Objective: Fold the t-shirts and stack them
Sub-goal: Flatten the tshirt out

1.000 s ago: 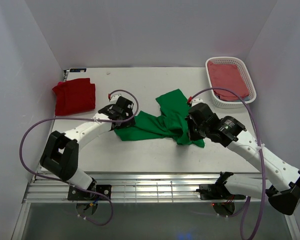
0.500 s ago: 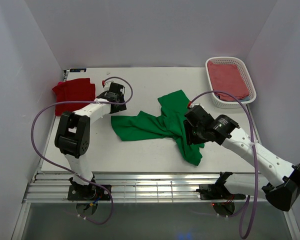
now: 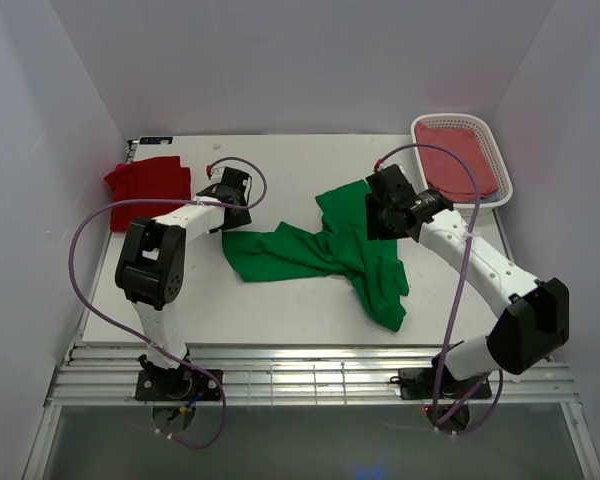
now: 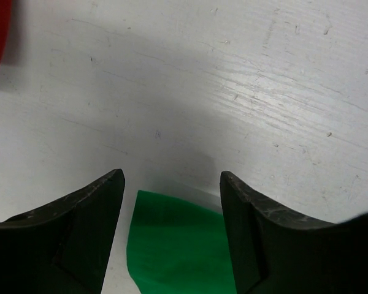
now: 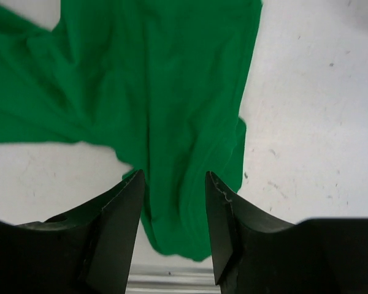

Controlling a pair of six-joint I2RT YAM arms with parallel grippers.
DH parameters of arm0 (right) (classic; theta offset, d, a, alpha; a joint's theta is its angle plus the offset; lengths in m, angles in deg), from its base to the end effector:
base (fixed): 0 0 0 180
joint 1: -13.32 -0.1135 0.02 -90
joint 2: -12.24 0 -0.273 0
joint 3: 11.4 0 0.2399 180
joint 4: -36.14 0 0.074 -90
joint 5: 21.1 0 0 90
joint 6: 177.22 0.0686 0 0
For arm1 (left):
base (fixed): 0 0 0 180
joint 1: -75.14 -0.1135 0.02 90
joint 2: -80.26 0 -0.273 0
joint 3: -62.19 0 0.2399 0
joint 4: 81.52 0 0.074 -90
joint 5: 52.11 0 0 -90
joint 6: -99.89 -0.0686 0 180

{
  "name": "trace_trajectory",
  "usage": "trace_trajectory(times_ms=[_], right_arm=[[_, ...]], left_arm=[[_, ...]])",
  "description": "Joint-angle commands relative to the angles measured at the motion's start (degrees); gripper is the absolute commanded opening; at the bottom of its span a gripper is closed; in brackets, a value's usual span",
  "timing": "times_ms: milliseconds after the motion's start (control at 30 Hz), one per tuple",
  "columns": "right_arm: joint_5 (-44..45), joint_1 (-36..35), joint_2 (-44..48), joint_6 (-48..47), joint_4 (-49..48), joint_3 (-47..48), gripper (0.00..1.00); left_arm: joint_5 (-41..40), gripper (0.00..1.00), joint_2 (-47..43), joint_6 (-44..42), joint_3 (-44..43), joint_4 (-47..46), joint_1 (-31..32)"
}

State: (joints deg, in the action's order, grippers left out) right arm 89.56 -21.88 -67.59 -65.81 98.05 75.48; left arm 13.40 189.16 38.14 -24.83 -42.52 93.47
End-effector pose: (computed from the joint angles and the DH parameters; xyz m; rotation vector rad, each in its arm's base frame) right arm 0.2505 0.1471 0.2987 -0.1530 2.4374 -0.0252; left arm 0.3862 -0.0980 0.1632 -0.3569 2.4807 0.2418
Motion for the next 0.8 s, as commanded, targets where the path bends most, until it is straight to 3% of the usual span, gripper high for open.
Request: trace_trajectory(times_ms=[0, 100, 400, 600, 767], right_arm=[[-4.3, 7.0, -5.1, -5.8, -10.5, 4.5, 0.5], [-6.6, 10.8, -13.1, -8.5, -11.0, 11.7, 0.5], [-14.4, 15.9, -37.8, -12.7, -6.8, 38.5, 0.49], [-17.8, 17.5, -48.0, -14.2, -6.8, 47.7, 0.49], [-18.6, 18.4, -52.6, -16.2, -9.9, 48.4, 0.49]], left_arm=[[1.4, 0.73, 0.4, 1.1, -1.2, -1.1, -0.3], [1.8, 0.64, 1.4, 2.6, -1.7, -0.1, -0.3], [1.6, 0.61, 1.4, 4.5, -1.0, 1.9, -0.3], [2.0, 0.44, 1.9, 4.6, -0.9, 2.3, -0.3], [2.1, 0.25, 2.3, 4.8, -0.9, 2.9, -0.3]])
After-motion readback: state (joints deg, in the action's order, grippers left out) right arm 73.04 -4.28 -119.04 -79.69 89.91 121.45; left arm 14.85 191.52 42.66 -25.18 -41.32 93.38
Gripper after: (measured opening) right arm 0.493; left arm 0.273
